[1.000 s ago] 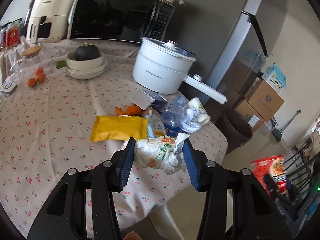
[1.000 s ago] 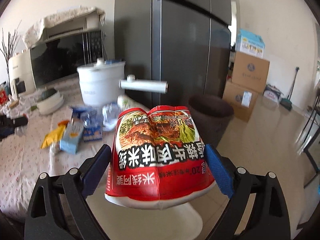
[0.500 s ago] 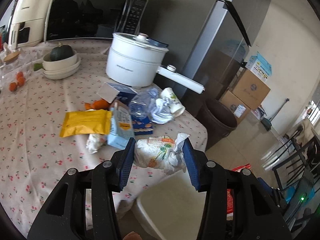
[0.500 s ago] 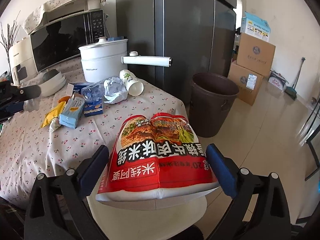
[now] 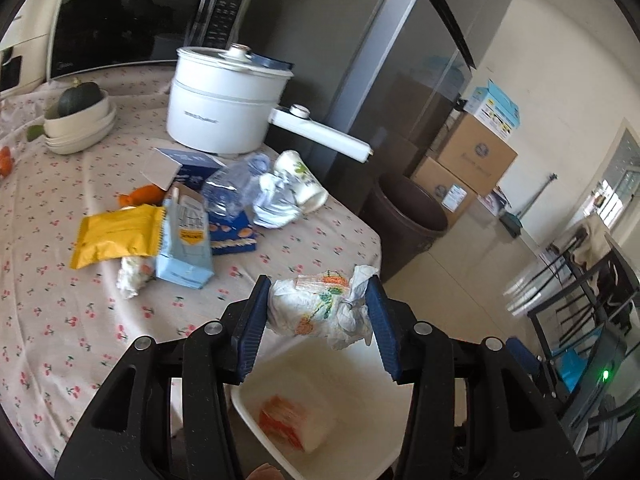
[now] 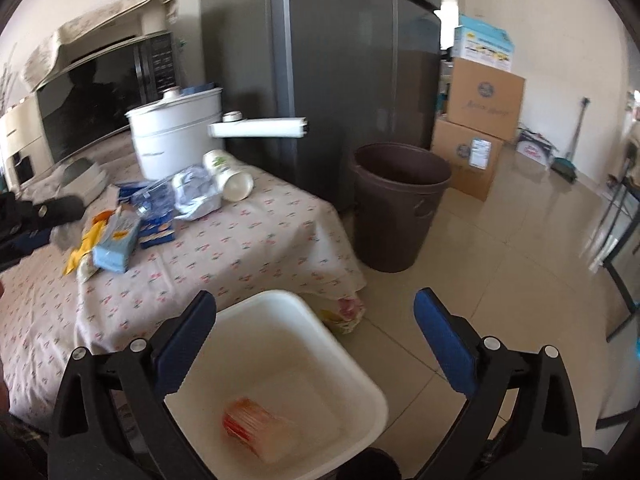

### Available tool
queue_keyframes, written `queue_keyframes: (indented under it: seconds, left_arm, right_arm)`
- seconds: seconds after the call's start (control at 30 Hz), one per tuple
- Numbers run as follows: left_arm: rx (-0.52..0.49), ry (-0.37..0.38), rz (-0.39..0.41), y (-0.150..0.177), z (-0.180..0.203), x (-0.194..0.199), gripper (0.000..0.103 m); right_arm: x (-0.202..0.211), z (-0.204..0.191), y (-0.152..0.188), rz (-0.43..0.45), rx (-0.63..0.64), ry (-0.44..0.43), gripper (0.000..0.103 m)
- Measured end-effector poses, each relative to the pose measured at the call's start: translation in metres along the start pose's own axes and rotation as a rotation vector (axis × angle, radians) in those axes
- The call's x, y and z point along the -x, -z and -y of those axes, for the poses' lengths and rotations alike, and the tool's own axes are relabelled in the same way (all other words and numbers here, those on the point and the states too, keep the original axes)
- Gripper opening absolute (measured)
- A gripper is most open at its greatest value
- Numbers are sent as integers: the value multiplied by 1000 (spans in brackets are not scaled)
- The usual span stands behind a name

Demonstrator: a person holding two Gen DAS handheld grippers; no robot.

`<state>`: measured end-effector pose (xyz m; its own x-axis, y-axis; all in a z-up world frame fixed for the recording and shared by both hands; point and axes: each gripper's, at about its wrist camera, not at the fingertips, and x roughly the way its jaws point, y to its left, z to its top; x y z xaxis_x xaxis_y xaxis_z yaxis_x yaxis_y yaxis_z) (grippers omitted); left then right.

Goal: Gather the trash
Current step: 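Carry both items to the white bin and release them from both tools, then move the left tool back to the table and grasp the yellow snack packet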

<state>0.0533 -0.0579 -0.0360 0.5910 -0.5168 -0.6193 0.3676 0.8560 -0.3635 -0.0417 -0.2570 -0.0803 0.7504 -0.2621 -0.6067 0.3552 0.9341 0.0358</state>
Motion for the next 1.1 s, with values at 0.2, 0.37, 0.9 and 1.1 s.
queue_keyframes:
  seconds: [0.2, 0.37, 0.9, 1.1]
  left_arm:
    - [-37, 30, -49, 9, 13, -10, 47]
    - [-76, 59, -95, 16, 23, -18, 49]
    - [-89, 29, -118, 20, 20, -24, 66]
    - [-82, -31, -85, 15, 12, -20, 73]
  right_arm:
    - [3, 9, -6, 61, -7, 92, 96]
    - [1, 18, -9, 65, -40, 124, 96]
    - [-4, 14, -12, 72, -51, 155, 96]
    - [-8, 2, -15, 67, -40, 137, 96]
